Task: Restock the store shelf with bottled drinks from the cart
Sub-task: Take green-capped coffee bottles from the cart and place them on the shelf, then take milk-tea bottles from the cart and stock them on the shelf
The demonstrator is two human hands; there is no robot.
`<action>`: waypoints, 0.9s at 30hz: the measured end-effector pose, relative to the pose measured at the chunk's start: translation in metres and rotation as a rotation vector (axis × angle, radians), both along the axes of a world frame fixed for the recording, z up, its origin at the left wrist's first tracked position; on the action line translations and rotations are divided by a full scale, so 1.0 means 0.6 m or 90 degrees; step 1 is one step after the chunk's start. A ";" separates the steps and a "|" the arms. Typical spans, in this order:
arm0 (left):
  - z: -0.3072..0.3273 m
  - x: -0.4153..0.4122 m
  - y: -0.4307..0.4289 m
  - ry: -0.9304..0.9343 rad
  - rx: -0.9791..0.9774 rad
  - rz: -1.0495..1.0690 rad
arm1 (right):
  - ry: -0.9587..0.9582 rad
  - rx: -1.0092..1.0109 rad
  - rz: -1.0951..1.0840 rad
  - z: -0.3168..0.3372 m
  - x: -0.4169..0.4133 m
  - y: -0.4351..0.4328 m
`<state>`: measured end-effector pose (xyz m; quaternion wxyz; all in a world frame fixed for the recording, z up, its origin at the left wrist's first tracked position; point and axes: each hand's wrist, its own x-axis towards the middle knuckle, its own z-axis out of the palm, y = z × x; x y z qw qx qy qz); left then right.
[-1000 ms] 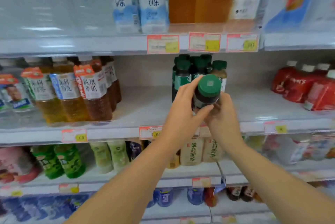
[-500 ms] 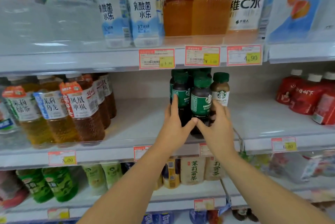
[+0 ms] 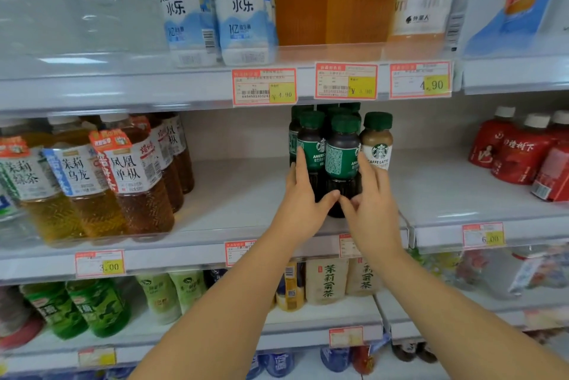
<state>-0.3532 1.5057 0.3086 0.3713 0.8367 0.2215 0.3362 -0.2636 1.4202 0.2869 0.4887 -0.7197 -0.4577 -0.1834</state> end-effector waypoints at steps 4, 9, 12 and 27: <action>0.004 -0.008 0.001 0.026 0.014 -0.005 | -0.013 -0.011 0.021 -0.011 -0.008 -0.025; -0.039 -0.110 -0.027 -0.065 0.172 0.041 | -0.132 0.019 0.084 -0.059 -0.063 -0.057; -0.126 -0.213 -0.034 -0.100 0.167 0.097 | -0.107 -0.064 0.180 -0.140 -0.128 -0.066; -0.637 -0.669 -0.154 0.362 -0.308 0.455 | 0.112 -0.728 0.494 -0.573 -0.420 -0.039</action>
